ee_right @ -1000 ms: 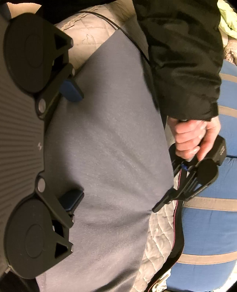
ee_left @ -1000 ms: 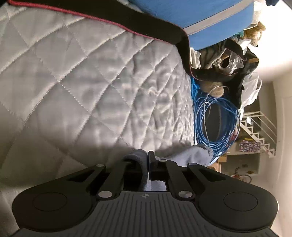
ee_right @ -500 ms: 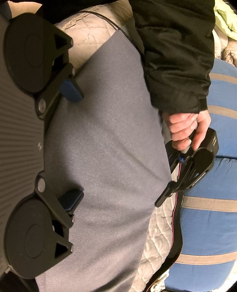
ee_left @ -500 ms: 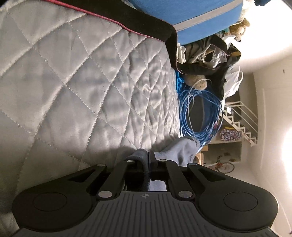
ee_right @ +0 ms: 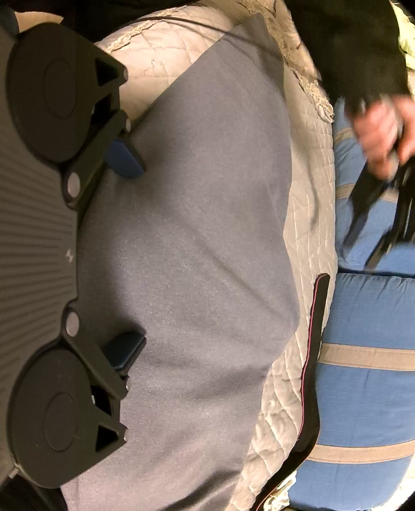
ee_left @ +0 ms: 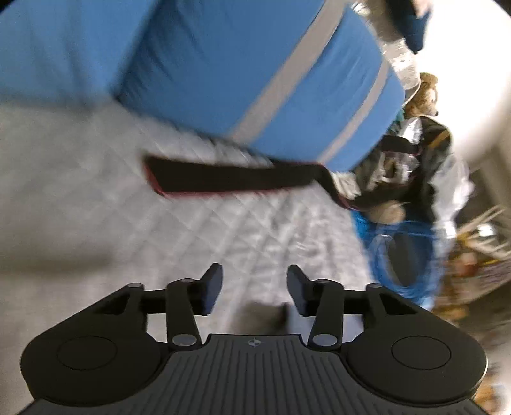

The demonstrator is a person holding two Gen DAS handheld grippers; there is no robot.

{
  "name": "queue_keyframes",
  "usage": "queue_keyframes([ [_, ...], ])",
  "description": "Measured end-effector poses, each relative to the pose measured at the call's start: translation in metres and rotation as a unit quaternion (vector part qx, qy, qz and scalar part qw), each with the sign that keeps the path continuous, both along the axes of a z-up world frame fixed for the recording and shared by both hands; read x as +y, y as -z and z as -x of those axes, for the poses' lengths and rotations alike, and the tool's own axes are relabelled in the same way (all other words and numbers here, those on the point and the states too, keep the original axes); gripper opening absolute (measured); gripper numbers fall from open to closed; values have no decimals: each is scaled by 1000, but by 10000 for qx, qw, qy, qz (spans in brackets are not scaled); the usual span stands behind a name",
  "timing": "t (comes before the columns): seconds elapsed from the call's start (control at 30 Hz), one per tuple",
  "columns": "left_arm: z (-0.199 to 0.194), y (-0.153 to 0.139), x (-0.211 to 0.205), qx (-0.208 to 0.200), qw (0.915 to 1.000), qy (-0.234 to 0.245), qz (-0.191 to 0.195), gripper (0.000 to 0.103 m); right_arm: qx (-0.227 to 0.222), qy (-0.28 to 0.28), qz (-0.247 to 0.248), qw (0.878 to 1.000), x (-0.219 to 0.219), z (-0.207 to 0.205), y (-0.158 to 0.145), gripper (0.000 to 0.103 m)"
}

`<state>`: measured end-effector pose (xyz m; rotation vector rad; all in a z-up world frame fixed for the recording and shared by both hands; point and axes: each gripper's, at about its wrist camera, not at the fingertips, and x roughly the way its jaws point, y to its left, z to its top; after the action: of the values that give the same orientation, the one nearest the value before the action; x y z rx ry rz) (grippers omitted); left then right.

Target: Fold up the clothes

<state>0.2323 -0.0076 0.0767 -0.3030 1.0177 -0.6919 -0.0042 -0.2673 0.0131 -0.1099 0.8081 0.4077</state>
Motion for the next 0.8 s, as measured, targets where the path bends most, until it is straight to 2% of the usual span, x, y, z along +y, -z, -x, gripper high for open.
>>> queue_keyframes([
  [0.07,27,-19,10,-484,9970,-72,-605,50,-4,16,-1,10000,0,0,0,101],
  [0.13,52,-30,16,-886,9876,1,-1294,51,-17,32,13,10000,1,0,0,101],
  [0.2,76,-34,24,-1177,9765,62,-1802,51,-23,57,17,10000,2,1,-1,101],
  [0.23,86,-35,31,-1271,9728,61,-1935,51,-25,72,16,10000,2,1,-1,101],
  [0.37,116,-26,52,-1561,9596,7,-2342,51,-46,121,45,9999,3,2,-1,101],
  [0.5,133,-8,50,-1771,9495,316,-2570,51,-60,154,58,9998,4,2,-1,101],
  [0.67,137,14,30,-1907,9452,787,-2532,48,-84,160,71,9998,3,3,-1,101],
  [0.73,136,20,22,-1934,9432,957,-2525,38,-90,159,70,9998,3,3,0,101],
  [0.77,135,24,19,-1922,9419,1011,-2564,29,-93,159,71,9998,4,2,0,101],
  [0.8,132,28,16,-1901,9405,1058,-2611,11,-96,157,71,9998,4,2,0,101],
])
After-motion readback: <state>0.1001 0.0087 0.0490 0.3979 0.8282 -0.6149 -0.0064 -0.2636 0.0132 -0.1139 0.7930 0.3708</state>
